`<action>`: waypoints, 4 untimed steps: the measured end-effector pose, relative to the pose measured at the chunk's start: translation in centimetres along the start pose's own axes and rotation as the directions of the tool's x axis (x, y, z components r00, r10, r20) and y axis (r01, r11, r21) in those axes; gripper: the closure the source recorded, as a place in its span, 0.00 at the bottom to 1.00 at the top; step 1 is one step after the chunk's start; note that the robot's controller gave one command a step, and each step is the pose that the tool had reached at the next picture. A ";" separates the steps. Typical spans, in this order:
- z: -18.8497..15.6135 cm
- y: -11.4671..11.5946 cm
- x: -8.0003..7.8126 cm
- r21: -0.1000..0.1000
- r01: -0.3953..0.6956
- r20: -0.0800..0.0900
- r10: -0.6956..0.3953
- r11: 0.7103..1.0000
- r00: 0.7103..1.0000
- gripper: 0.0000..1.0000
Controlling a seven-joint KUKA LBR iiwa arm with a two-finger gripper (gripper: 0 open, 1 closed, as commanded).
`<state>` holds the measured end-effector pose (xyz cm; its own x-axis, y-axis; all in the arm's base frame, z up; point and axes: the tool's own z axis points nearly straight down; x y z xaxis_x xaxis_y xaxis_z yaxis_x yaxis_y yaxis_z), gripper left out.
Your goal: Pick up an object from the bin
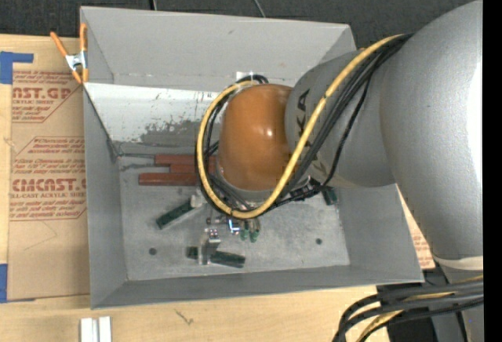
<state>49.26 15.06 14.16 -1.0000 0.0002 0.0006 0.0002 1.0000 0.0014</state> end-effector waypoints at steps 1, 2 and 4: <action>0.0 0.0 0.0 0.000 0.000 0.000 0.000 1.000 1.000 0.00; 6.5 4.0 -3.6 -0.008 -0.102 0.023 0.102 0.995 0.995 1.00; 2.8 3.4 -3.4 0.003 -0.094 -0.005 0.094 0.996 0.996 1.00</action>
Offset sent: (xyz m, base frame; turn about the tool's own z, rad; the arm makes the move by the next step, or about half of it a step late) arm 0.0288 0.0382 -0.0716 0.1012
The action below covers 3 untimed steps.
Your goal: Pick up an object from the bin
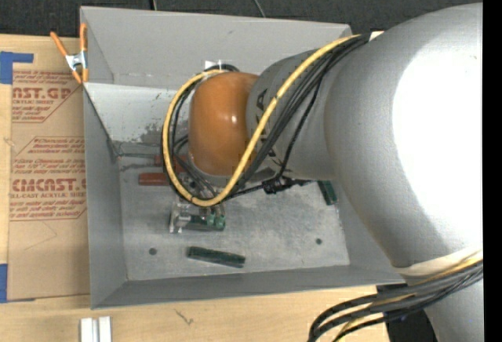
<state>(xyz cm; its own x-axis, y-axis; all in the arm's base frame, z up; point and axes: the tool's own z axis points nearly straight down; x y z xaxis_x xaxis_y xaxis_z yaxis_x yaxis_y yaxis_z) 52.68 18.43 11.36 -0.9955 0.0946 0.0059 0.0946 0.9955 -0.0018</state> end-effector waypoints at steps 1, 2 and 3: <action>-4.3 0.1 -0.6 -0.005 -0.005 0.011 0.005 1.000 1.000 1.00; -8.0 -0.4 0.2 -0.001 -0.010 0.002 0.010 1.000 1.000 1.00; -11.8 0.1 -0.6 -0.002 0.014 0.008 -0.014 1.000 1.000 1.00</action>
Offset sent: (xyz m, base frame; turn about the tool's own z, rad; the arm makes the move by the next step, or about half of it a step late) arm -0.0041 -0.0056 0.1004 0.0134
